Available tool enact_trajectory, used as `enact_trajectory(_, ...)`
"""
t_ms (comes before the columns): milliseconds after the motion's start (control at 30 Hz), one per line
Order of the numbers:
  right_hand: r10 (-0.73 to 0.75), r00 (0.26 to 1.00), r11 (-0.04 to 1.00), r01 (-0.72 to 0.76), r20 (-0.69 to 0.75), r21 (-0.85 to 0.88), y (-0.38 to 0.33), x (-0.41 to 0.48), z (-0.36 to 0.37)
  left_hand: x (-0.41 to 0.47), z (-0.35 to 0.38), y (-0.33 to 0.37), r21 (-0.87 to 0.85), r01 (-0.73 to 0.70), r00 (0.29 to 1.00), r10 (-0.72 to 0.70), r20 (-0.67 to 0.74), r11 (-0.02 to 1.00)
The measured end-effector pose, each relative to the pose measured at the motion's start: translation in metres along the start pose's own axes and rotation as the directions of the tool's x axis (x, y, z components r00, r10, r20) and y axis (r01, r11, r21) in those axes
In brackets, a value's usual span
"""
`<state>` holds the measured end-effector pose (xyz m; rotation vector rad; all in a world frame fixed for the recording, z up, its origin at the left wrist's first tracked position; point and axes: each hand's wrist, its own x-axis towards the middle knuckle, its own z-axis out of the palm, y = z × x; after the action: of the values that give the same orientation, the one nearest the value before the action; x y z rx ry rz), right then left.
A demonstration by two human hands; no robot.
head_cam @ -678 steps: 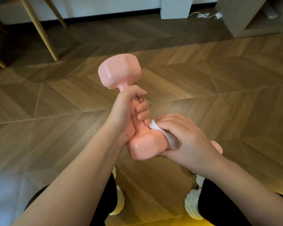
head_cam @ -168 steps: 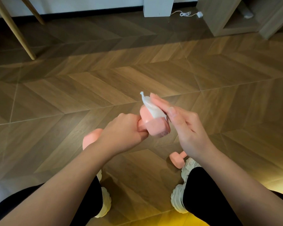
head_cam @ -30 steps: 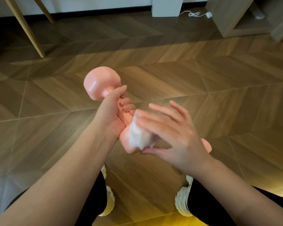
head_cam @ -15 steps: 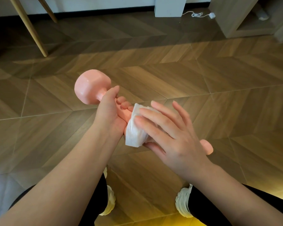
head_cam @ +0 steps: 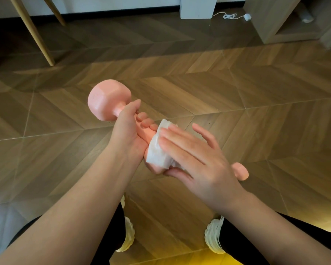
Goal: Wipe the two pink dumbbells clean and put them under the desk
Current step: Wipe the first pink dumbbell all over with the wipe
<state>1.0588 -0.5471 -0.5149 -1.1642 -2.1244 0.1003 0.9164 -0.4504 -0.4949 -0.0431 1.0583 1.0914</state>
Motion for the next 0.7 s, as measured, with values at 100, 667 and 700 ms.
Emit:
enact_trajectory(100, -0.013, 1.000, 0.999, 0.014, -0.027, 0.032, 0.0002, -0.0005, 0.0009, -0.0008, 0.0003, 0.0006, -0.023, -0.012, 1.000, 0.011, -0.014, 1.000)
enact_trajectory(667, 0.391, 0.912, 0.898, -0.407, 0.122, 0.167, 0.0052, 0.0017, -0.0018, 0.0011, -0.0013, 0.0017, -0.038, -0.050, 0.994, 0.054, 0.099, 0.998)
enact_trajectory(700, 0.364, 0.926, 0.914, -0.375, 0.098, 0.156, 0.0053, 0.0015, -0.0018, -0.0002, -0.0002, 0.0021, -0.035, -0.056, 0.992, 0.060, 0.113, 0.998)
